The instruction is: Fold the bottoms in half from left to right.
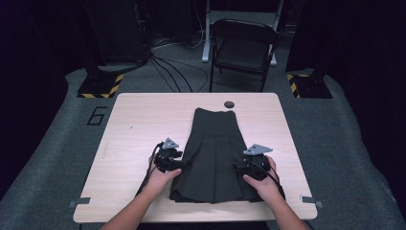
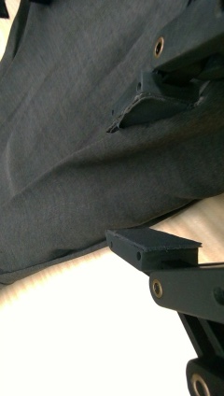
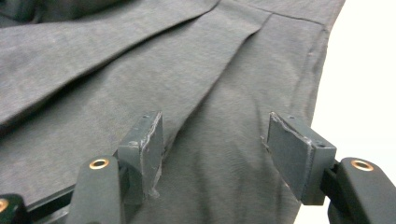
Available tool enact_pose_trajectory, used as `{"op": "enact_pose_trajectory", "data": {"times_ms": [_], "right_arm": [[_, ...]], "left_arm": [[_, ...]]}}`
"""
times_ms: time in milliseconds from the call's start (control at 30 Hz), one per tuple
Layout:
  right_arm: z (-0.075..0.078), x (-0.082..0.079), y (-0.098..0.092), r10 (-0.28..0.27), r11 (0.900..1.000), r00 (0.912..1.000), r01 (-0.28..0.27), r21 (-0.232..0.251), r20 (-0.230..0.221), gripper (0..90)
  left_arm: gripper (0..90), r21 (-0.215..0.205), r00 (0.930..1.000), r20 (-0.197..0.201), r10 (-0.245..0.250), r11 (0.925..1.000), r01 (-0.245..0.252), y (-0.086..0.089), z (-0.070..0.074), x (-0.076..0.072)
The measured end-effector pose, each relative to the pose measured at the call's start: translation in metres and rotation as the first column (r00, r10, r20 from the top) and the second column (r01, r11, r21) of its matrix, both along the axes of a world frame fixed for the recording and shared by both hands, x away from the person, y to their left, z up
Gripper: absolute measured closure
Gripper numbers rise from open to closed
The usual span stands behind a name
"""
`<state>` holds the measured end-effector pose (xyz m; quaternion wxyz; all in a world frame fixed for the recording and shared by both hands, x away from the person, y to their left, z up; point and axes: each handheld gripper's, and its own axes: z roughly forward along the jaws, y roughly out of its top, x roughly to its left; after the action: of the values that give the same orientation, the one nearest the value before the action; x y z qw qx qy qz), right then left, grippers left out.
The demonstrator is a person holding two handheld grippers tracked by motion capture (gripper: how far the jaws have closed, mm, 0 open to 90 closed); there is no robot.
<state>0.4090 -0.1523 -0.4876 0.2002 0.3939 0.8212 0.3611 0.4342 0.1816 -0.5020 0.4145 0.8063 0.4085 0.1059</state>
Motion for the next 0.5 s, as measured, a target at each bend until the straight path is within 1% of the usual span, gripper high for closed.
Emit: {"op": "enact_pose_trajectory", "data": {"times_ms": [33,67,133,167,200,267,300,333,367,400,467,500], "right_arm": [[0.0,0.0,0.0,-0.015,1.0,0.9999,0.015,0.013,-0.005,36.2],[0.001,0.002,-0.001,-0.015,1.0,0.9999,0.015,0.015,0.001,36.4],[0.004,0.004,-0.003,-0.021,1.0,0.9997,0.021,0.02,0.013,36.6],[0.005,0.007,-0.003,-0.028,0.999,0.9996,0.028,0.033,0.005,36.6],[0.006,0.009,-0.004,-0.027,0.999,0.9996,0.027,0.03,0.0,36.7],[0.007,0.016,-0.005,-0.037,0.999,0.9993,0.037,0.022,0.004,36.8],[0.007,0.019,-0.005,-0.04,0.999,0.9992,0.04,0.018,0.002,36.8],[0.007,0.023,-0.005,-0.047,0.999,0.9989,0.047,0.018,-0.01,37.0],[0.007,0.028,-0.006,-0.055,0.998,0.9984,0.055,0.019,-0.015,37.1],[0.007,0.033,-0.006,-0.06,0.998,0.9979,0.06,0.019,-0.023,37.2],[0.006,0.042,-0.005,-0.07,0.997,0.9968,0.071,0.021,-0.038,37.2],[0.006,0.048,-0.005,-0.072,0.997,0.9969,0.072,0.017,-0.033,37.2]], "left_arm": [[41.8,0.002,1.0,-0.001,0.0,1.0,0.0,0.0,0.0,0.001],[41.5,-0.004,1.0,-0.002,0.002,1.0,-0.002,-0.001,-0.001,0.003],[40.3,0.0,1.0,-0.001,0.008,1.0,-0.008,-0.002,0.0,0.006],[39.8,0.009,1.0,0.002,0.0,1.0,0.0,-0.002,0.001,0.008],[39.6,0.012,0.9999,0.013,0.003,0.9999,-0.003,-0.003,0.003,0.01],[39.6,0.025,0.9996,0.03,0.0,0.9997,-0.001,-0.004,0.007,0.014],[39.6,0.011,0.9994,0.033,0.008,0.9999,-0.008,-0.005,0.008,0.017],[39.6,0.007,0.9995,0.03,0.009,0.9999,-0.009,-0.005,0.01,0.02],[39.6,0.012,0.9993,0.035,0.012,0.9999,-0.012,-0.006,0.011,0.023],[39.6,0.003,0.9992,0.037,0.015,0.9999,-0.015,-0.006,0.012,0.025],[39.7,-0.001,0.9994,0.028,0.019,0.9998,-0.019,-0.006,0.015,0.032],[39.7,-0.001,0.9995,0.024,0.019,0.9998,-0.019,-0.006,0.015,0.035]]}}
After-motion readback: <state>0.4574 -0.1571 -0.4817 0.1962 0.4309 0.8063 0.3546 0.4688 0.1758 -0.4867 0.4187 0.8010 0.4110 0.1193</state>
